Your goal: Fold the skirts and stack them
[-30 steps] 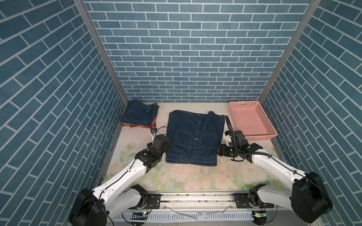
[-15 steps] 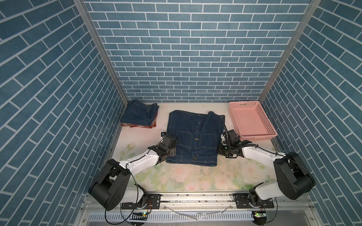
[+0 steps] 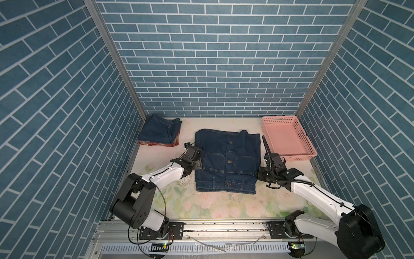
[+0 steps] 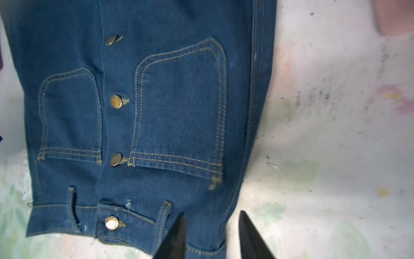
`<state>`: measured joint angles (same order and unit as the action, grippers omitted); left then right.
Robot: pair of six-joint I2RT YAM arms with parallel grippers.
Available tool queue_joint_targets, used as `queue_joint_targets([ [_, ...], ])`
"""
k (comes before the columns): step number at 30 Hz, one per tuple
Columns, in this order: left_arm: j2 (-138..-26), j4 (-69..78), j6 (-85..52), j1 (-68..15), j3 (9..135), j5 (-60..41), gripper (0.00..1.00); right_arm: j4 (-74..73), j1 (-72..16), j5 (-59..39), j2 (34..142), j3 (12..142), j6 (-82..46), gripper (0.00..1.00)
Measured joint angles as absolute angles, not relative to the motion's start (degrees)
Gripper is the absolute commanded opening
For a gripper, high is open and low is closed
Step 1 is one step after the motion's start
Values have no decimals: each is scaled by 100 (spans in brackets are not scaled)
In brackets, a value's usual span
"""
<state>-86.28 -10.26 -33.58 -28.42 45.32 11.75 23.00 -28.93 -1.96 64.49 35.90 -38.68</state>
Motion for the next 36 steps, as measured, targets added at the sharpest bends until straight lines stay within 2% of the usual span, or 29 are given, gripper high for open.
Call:
queue_joint_targets([
  [9, -9570, -1041, -3179, -2814, 5225, 1050, 72, 2449, -2580, -102, 6995, 4292, -3715, 55],
  [13, -10018, -1017, -3146, -2799, 5400, 934, 65, 2414, -2381, -128, 6997, 4331, -3653, 55],
  [15, -10151, -967, -3140, -2805, 5422, 965, 49, 2401, -2309, -137, 6995, 4331, -3612, 55],
  [16, -10173, -921, -3142, -2794, 5448, 934, 36, 2399, -2276, -141, 6993, 4331, -3597, 55],
  [17, -10202, -858, -3133, -2783, 5452, 939, 17, 2401, -2248, -150, 6989, 4331, -3588, 55],
  [18, -10215, -823, -3144, -2770, 5452, 915, 6, 2401, -2220, -150, 6984, 4331, -3564, 55],
  [19, -10217, -781, -3135, -2746, 5450, 864, 0, 2401, -2198, -150, 6980, 4331, -3551, 55],
  [24, -10145, -526, -3151, -2613, 5266, 735, 0, 2397, -2130, -148, 6980, 4331, -3441, 55],
  [28, -9751, -215, -3242, -2200, 4709, 607, 0, 2290, -2123, -174, 7116, 4348, -3406, 56],
  [32, -9411, -97, -3312, -1699, 4289, 543, 0, 2093, -2121, -226, 7588, 4536, -3402, 56],
  [36, -9380, -89, -3317, -1562, 4263, 443, 0, 1870, -2121, -292, 8252, 5041, -3365, 56],
])
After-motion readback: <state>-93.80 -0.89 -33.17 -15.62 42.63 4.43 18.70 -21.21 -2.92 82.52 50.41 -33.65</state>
